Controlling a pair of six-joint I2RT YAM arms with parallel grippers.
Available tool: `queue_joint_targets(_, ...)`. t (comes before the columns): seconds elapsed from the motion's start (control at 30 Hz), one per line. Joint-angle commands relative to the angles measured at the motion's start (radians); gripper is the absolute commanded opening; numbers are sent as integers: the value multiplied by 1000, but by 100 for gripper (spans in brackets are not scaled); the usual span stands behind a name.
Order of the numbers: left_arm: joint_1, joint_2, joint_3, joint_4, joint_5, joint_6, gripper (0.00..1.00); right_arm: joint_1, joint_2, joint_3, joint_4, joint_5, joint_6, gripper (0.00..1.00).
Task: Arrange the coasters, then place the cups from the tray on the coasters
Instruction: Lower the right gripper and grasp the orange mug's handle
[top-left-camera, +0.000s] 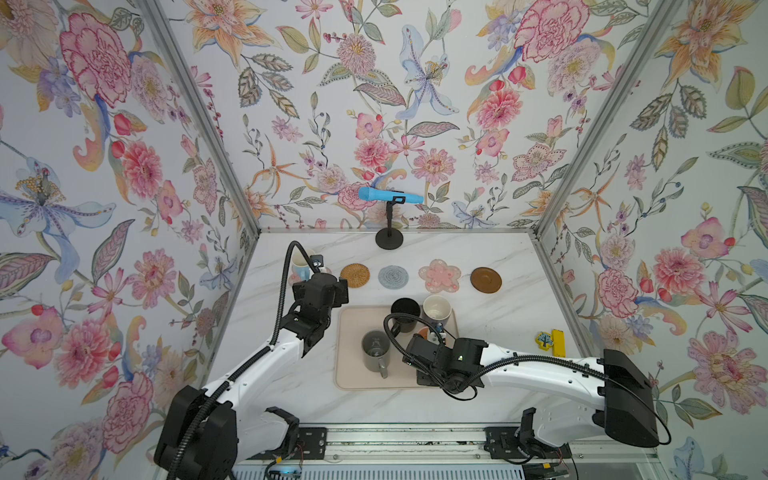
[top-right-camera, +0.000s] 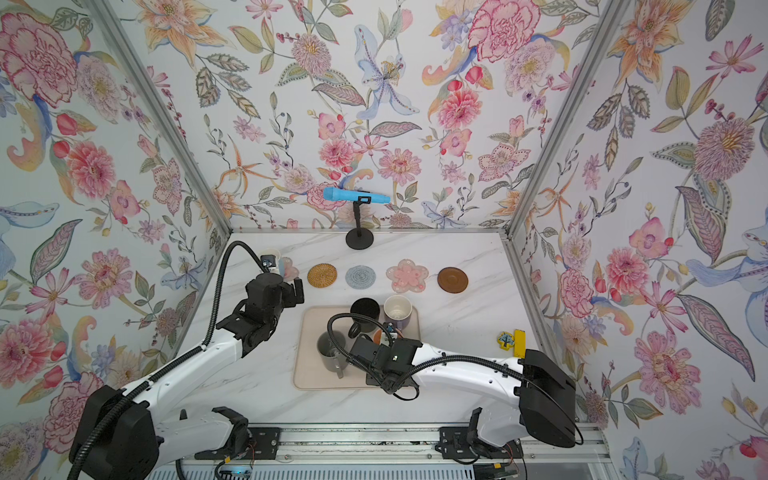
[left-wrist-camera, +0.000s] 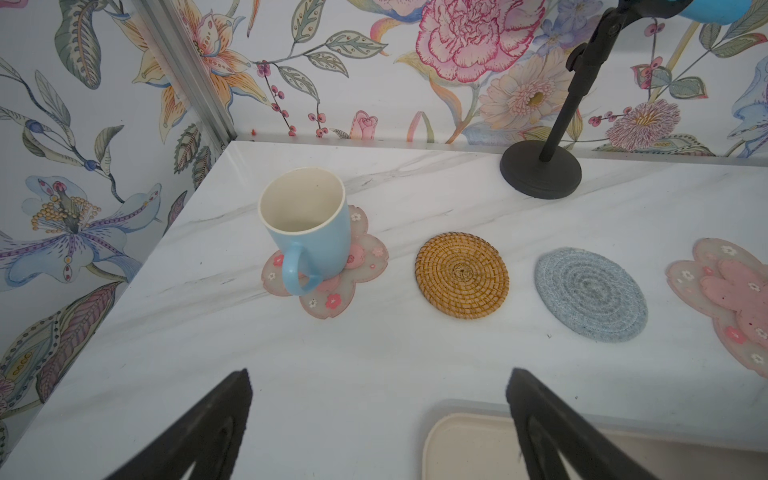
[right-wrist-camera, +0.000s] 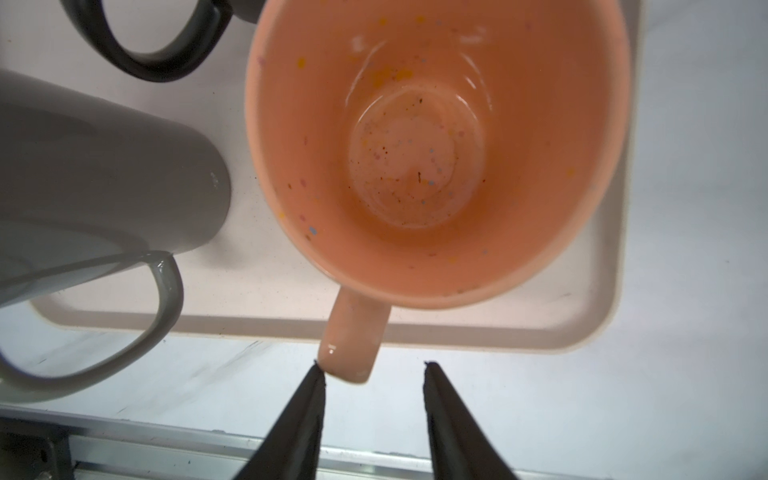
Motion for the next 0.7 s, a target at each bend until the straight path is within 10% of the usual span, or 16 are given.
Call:
queue_joint_targets(0.0, -4, -5, 29, -21, -16, 20, 99, -11, -23, -20, -76, 72, 36, 47)
queue_joint_targets(0.67, -7, -8, 31, -31, -32, 29, 99, -24, 71, 62, -52, 73, -71, 39)
